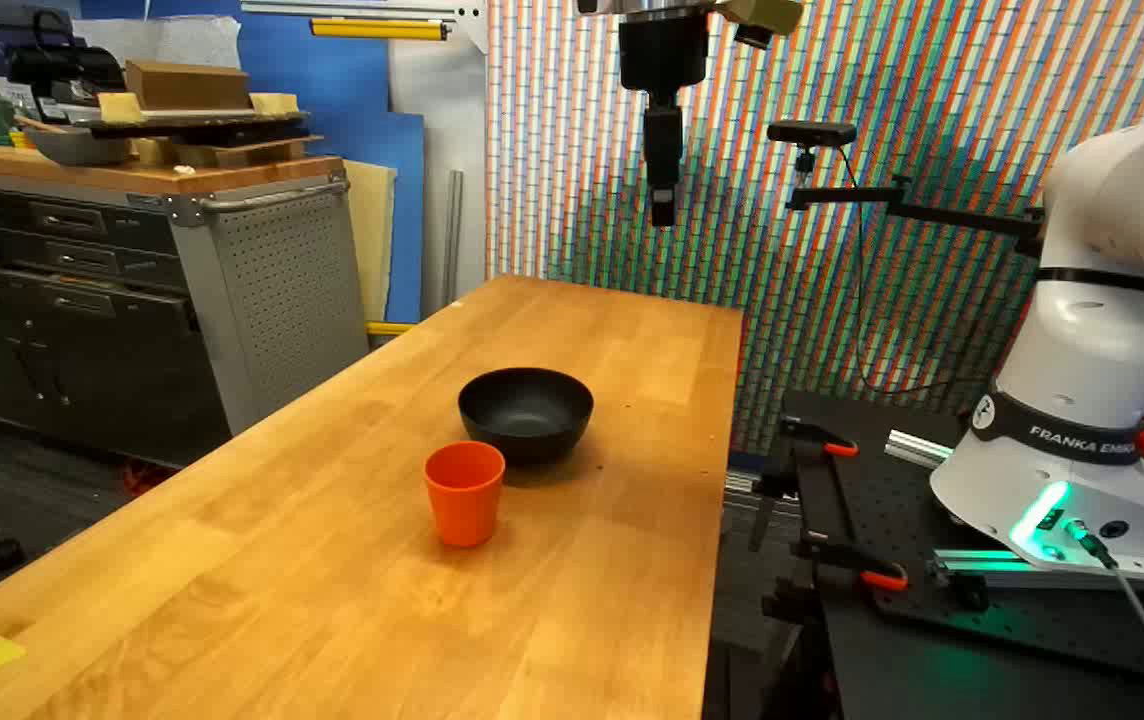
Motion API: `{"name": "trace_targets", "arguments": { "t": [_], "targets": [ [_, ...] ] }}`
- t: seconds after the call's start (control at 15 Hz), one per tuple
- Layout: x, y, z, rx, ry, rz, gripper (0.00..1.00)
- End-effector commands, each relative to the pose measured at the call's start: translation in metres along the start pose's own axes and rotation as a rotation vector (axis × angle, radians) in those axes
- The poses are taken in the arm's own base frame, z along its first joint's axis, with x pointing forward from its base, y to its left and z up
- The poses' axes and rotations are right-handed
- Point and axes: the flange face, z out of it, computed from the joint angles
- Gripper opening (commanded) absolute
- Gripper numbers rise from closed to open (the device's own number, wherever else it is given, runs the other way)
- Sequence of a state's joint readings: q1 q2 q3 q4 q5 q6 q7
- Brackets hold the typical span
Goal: Put the orange cup inside the black bowl.
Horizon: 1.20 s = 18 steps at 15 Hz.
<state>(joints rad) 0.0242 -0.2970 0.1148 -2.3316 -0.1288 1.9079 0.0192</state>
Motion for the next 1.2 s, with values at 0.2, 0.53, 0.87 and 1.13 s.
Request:
{"name": "trace_targets", "arguments": {
  "t": [0.2, 0.53, 0.87, 1.13],
  "targets": [
    [0.001, 0.0, -0.003, 0.0, 0.006, 0.001, 1.0],
    [0.039, -0.018, 0.007, -0.038, 0.03, -0.04, 1.0],
    [0.107, -0.063, 0.04, 0.004, 0.077, -0.105, 1.0],
    [0.159, -0.08, 0.081, 0.068, 0.062, -0.067, 1.0]
  ]
}}
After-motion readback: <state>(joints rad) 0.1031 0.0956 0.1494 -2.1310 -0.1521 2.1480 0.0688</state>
